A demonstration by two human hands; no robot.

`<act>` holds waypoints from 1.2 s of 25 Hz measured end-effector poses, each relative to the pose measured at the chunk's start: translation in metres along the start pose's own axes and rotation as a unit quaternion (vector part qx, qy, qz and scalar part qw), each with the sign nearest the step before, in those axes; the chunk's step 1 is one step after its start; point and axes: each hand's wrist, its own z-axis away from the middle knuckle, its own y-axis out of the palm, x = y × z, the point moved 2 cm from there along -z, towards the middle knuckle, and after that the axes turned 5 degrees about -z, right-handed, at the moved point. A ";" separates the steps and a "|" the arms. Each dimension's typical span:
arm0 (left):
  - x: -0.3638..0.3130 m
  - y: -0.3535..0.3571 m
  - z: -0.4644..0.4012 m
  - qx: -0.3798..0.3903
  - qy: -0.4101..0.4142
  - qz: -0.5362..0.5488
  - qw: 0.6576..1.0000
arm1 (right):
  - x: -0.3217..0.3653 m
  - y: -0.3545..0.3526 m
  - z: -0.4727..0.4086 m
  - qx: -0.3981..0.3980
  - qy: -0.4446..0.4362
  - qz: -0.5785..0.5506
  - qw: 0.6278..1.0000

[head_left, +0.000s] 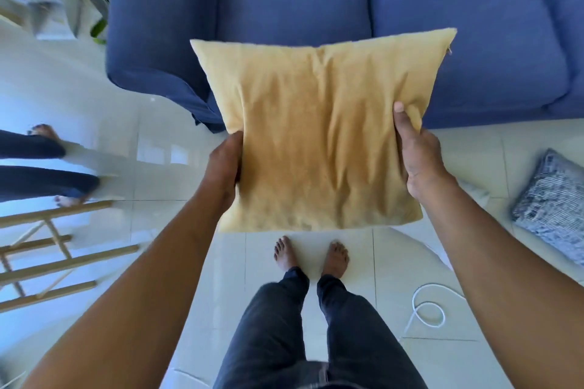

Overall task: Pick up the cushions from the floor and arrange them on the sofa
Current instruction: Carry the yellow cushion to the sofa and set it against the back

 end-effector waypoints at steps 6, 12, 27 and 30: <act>-0.100 -0.041 0.028 -0.011 0.130 0.085 0.988 | 0.102 0.028 0.034 0.049 -0.108 -0.073 0.990; -0.168 -0.086 -0.004 0.007 0.196 0.149 0.969 | 0.173 0.074 0.022 0.119 -0.126 -0.147 0.974; -0.300 -0.151 -0.131 0.072 0.235 0.117 0.962 | 0.268 0.199 -0.027 0.096 -0.134 -0.156 0.974; -0.319 -0.150 -0.148 0.089 0.233 0.087 0.965 | 0.280 0.202 -0.044 0.092 -0.139 -0.146 0.975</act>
